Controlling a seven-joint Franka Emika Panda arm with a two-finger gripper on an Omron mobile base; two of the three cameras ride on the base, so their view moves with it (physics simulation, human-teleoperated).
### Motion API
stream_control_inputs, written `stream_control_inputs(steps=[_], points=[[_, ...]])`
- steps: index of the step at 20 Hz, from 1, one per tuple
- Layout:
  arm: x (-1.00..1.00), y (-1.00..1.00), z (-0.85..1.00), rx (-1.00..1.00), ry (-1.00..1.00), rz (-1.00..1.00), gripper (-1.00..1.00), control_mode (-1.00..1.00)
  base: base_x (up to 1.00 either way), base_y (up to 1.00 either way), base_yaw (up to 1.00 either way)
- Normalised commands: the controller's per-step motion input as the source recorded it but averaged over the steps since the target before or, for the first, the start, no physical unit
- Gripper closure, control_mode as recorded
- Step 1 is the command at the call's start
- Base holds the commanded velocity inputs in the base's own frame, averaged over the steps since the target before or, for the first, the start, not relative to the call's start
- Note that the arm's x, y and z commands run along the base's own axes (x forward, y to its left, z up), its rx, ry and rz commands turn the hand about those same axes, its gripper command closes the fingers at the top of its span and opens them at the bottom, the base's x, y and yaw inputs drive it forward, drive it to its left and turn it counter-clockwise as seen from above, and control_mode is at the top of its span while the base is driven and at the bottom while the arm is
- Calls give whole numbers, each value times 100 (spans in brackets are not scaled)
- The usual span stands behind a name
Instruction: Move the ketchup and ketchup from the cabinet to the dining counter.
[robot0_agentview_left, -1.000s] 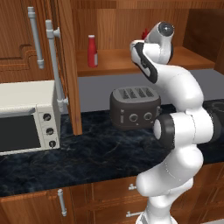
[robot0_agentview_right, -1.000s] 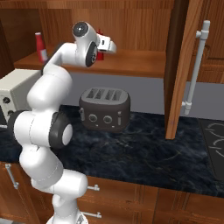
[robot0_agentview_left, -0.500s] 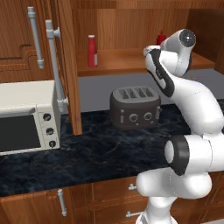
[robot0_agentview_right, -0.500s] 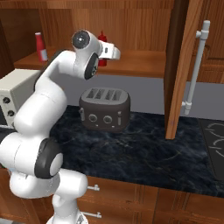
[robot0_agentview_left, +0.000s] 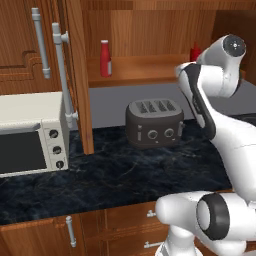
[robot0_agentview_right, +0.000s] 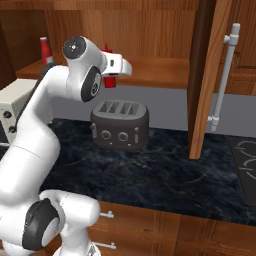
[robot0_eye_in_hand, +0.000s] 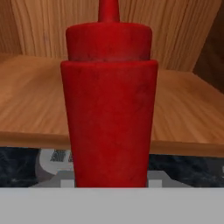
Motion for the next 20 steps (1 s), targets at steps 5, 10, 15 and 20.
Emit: stream_control_inputs(steps=[5, 10, 15, 20], points=[[-100, 3, 0, -5, -2, 4, 100, -100, 0, 0, 0], [-97, 11, 0, 3, -14, 0, 100, -100, 0, 0, 0], [-71, 18, 0, 9, -11, 0, 100, -100, 0, 0, 0], [-51, 8, 0, 5, -1, 0, 100, -100, 0, 0, 0]])
